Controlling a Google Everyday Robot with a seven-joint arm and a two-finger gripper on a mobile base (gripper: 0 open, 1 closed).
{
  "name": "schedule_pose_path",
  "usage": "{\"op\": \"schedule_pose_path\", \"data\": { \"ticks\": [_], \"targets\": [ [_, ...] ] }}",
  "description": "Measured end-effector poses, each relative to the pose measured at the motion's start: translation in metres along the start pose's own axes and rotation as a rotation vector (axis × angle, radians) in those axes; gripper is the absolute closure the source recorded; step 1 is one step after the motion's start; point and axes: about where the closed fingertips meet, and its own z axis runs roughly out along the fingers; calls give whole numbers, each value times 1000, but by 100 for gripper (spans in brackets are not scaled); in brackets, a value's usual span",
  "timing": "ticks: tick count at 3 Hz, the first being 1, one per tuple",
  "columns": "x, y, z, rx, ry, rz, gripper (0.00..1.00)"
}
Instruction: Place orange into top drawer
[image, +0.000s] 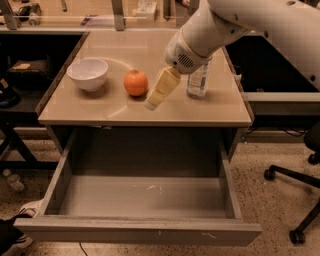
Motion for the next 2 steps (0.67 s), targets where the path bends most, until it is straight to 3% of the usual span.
{"op": "schedule_pose_path", "data": {
  "ticks": [2],
  "targets": [
    [0, 2, 5, -12, -15, 5, 0]
  ]
}}
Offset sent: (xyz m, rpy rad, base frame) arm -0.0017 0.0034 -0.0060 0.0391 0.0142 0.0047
